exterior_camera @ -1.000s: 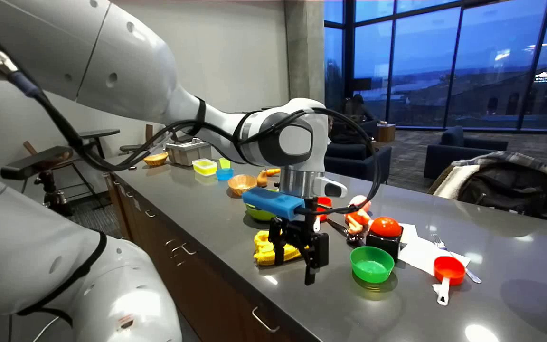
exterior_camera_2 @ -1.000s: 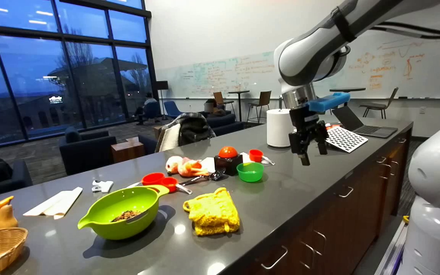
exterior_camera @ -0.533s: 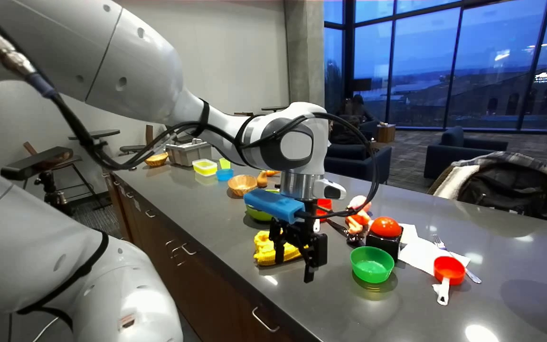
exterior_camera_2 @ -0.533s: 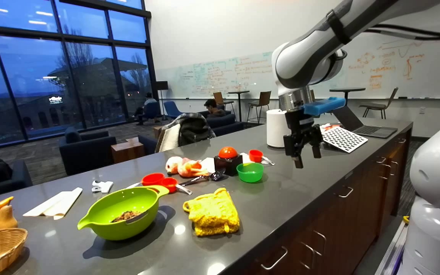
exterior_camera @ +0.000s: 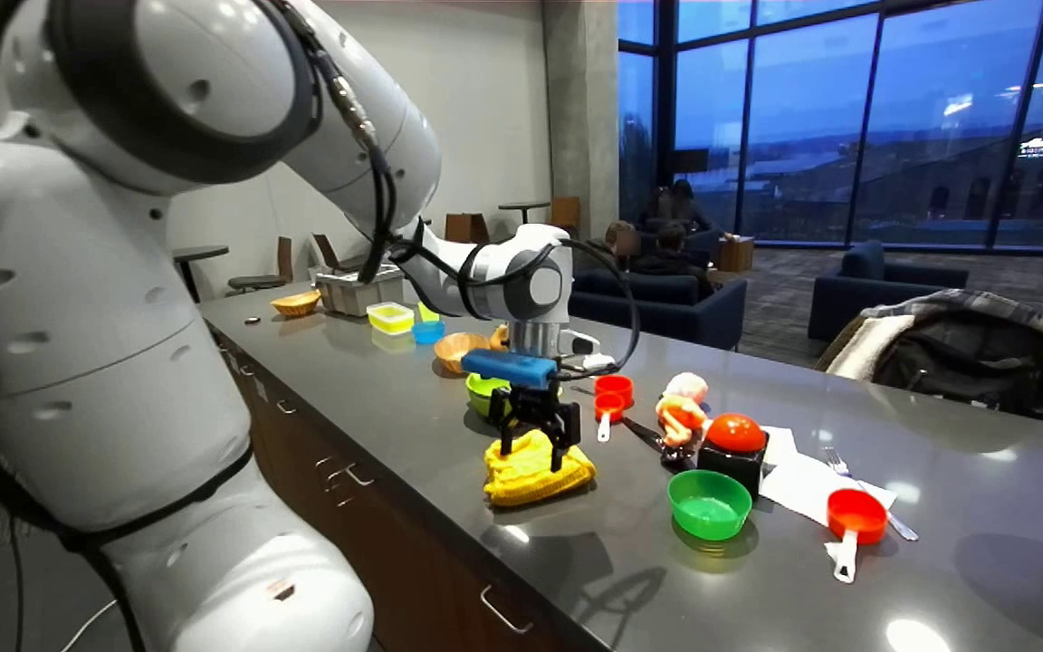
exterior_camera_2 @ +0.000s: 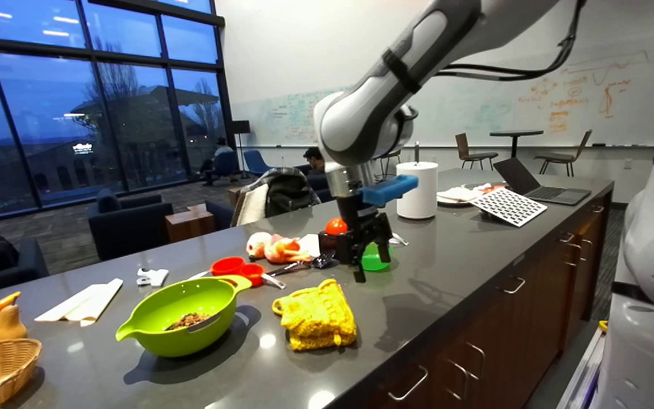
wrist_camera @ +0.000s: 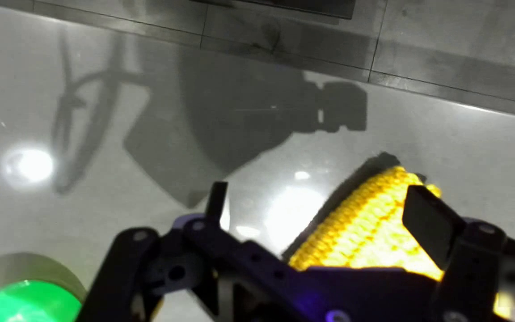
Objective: Use the yellow cloth to wipe the counter.
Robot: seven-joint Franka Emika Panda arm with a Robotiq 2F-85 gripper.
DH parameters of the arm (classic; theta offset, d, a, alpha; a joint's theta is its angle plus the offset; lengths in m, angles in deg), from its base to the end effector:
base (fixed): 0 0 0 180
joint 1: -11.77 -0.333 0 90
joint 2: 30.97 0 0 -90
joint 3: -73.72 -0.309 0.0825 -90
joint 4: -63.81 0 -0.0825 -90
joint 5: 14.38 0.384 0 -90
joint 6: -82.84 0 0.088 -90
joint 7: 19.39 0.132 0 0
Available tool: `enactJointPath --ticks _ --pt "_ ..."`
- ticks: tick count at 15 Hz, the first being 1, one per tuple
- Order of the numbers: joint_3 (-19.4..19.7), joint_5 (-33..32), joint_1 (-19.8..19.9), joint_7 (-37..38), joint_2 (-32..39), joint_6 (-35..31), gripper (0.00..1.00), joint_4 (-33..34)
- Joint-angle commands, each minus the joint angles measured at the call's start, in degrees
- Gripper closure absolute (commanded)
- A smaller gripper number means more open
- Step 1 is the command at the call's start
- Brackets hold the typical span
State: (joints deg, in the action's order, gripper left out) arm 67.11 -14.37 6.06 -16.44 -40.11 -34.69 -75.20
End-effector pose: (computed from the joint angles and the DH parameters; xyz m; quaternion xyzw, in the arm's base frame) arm 0.4278 0.0926 0.3201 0.9909 0.0794 -0.1059 0.0232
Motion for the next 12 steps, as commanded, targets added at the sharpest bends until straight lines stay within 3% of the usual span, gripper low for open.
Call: enactJointPath --ticks 1,6,12 --pt "-3.62 -4.87 -2.50 4.58 8.68 3.47 0.00 12.09" --pt "-4.46 -10.39 -4.57 7.79 12.58 2.43 0.00 20.75" --pt "-4.20 -8.90 -4.62 6.39 12.38 0.97 0.00 21.83"
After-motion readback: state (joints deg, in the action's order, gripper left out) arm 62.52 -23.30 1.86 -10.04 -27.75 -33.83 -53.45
